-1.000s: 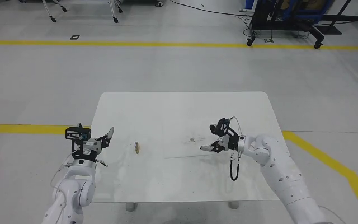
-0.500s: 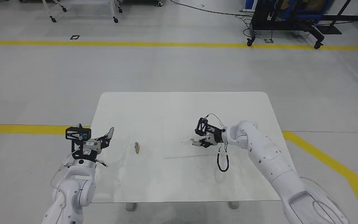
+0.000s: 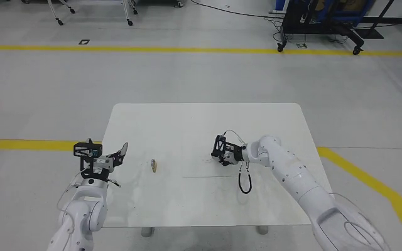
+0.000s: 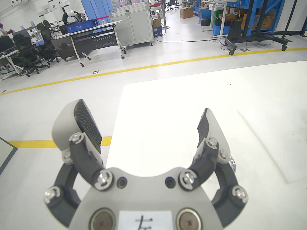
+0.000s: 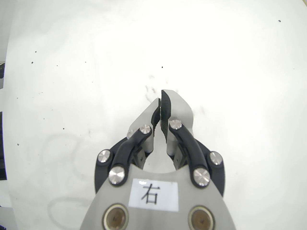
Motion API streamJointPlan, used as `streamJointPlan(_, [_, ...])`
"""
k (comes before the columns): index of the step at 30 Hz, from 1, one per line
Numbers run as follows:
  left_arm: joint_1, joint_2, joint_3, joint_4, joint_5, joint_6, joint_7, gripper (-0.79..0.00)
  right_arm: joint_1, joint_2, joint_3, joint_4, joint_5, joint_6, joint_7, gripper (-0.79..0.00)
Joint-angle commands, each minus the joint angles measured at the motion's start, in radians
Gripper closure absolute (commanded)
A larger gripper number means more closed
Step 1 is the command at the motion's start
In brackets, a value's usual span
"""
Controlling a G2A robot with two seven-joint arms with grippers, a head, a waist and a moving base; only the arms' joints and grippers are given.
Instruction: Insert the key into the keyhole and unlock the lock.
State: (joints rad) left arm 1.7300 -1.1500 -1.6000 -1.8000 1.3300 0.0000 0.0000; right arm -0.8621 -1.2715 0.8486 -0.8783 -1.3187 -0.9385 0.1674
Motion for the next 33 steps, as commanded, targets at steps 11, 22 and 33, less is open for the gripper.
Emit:
streamJointPlan(11, [0.0,0.0,0.0,0.0,0.0,0.0,0.0,-0.785,-0.059,0.038,0.035,-0.099,-0.12,0.011,-0.139,0.0])
streamJointPlan(22, [0.0,0.0,0.0,0.0,0.0,0.0,0.0,-0.785,-0.234,0.123,0.192,-0.3,-0.238,-0.004,-0.566,0.0])
streamJointPlan(33, [0.0,0.0,0.0,0.0,0.0,0.0,0.0,-0.785,-0.317,0.152,0.282,-0.327,-0.209,0.017,-0.665,0.0])
